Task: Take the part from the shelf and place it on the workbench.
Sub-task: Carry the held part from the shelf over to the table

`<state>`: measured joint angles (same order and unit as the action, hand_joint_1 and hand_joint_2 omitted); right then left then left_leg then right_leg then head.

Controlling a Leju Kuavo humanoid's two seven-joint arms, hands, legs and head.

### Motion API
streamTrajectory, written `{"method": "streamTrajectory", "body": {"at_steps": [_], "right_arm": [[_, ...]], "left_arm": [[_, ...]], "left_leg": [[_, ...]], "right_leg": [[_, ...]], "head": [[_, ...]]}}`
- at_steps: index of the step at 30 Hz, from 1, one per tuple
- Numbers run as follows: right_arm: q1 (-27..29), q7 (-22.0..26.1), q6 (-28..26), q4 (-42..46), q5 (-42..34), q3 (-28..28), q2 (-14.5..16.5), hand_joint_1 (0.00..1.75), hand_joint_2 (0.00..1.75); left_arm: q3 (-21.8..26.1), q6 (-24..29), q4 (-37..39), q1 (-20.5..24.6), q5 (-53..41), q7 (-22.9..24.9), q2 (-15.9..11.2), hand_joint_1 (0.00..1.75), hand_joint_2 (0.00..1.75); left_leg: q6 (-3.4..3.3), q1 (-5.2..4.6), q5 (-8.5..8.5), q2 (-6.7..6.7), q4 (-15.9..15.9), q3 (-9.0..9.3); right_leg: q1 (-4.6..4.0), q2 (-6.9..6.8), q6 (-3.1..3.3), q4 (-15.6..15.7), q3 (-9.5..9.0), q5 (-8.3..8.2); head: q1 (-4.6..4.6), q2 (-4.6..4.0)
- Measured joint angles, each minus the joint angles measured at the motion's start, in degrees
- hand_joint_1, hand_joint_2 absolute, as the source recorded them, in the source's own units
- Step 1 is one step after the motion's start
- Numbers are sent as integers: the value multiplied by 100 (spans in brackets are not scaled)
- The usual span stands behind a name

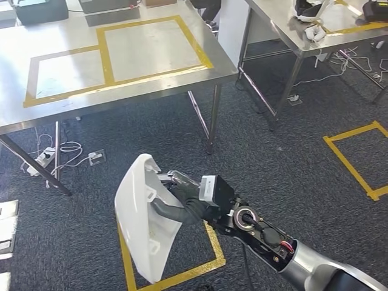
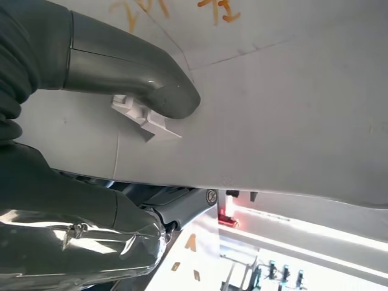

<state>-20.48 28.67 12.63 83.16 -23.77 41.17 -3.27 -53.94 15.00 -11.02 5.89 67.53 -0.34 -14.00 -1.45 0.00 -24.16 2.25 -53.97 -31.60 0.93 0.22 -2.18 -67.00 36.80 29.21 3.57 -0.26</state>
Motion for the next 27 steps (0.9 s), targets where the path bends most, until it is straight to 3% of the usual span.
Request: {"method": "streamTrajectory", "body": {"at_steps": [2, 3, 7, 9, 11, 12, 13, 14, 16, 18, 20, 23, 27], "right_arm": [[-5, -10, -86, 7, 20, -16, -1, 175, 175], [-2, -13, -132, 13, 29, -26, -1, 175, 175], [38, -16, -244, 39, 48, -80, -3, 175, 175], [43, -19, -253, 55, 56, -99, -3, 175, 175], [53, -28, -254, 57, 56, -109, -3, 175, 175], [61, -33, -255, 56, 56, -111, -3, 175, 175], [67, -38, -257, 56, 56, -114, -3, 175, 175], [71, -41, -256, 55, 56, -116, -3, 175, 175], [69, -44, -250, 56, 56, -117, -3, 175, 175], [67, -45, -238, 57, 56, -120, -3, 175, 175], [68, -43, -226, 56, 56, -122, -3, 175, 175], [71, -38, -192, 55, 66, -123, -3, 175, 175], [67, -37, -127, 55, 165, -121, -3, 175, 175]], "left_arm": [[0, -16, 0, 8, 3, 2, 14, 0, 175], [0, -32, 0, 11, -1, 3, 15, 0, 175], [0, -68, 0, 15, -14, 16, 7, 0, 175], [0, -69, 0, 15, -12, 25, 6, 0, 175], [0, -69, 0, 9, -7, 27, 11, 0, 175], [0, -69, 0, 2, -4, 27, 13, 0, 175], [0, -69, 0, -4, -2, 27, 14, 0, 175], [0, -70, 0, -9, -1, 27, 15, 0, 175], [0, -71, 0, -11, 4, 27, 10, 0, 175], [0, -69, 0, -4, 10, 27, -1, 0, 175], [0, -62, 0, 1, 14, 27, 1, 0, 175], [0, -14, 0, -4, 15, 16, 9, 0, 175], [0, 16, 0, -3, 6, -8, 9, 0, 175]], "left_leg": [[40, -19, -26, 23, -44, -2], [65, -29, -32, 27, -61, -10], [183, -25, -76, -10, -133, -51], [251, 0, -350, -113, -587, -254], [296, 23, -715, -170, -1408, -657], [307, 32, -801, -174, -1716, -822], [308, 37, -776, -175, -1824, -893], [300, 40, -630, -175, -1670, -834], [252, 40, -199, -193, -844, -452], [200, 17, 28, -214, -188, -149], [185, -4, 33, -214, -61, -98], [198, -5, 35, -222, -46, -84], [159, -17, 18, -232, -50, -79]], "right_leg": [[7, -49, 19, 782, -435, -242], [1, -62, 45, 1005, -557, -277], [-2, -31, 180, 1131, -619, -298], [24, -19, 232, 1154, -625, -321], [19, -4, 254, 1154, -613, -323], [17, 8, 256, 1154, -611, -323], [15, 24, 256, 1154, -613, -322], [16, 42, 253, 1153, -622, -319], [18, 74, 236, 1153, -644, -306], [3, 101, 195, 1149, -645, -287], [-11, 114, 185, 1140, -638, -265], [-16, 109, 267, 1141, -661, -242], [-10, 103, 229, 1200, -699, -257]], "head": [[10, 0], [9, 0], [-25, 0], [-70, 0], [-106, 0], [-109, 0], [-110, 0], [-112, 0], [-120, 0], [-122, 0], [-111, 0], [-93, 0], [-79, 0]]}}
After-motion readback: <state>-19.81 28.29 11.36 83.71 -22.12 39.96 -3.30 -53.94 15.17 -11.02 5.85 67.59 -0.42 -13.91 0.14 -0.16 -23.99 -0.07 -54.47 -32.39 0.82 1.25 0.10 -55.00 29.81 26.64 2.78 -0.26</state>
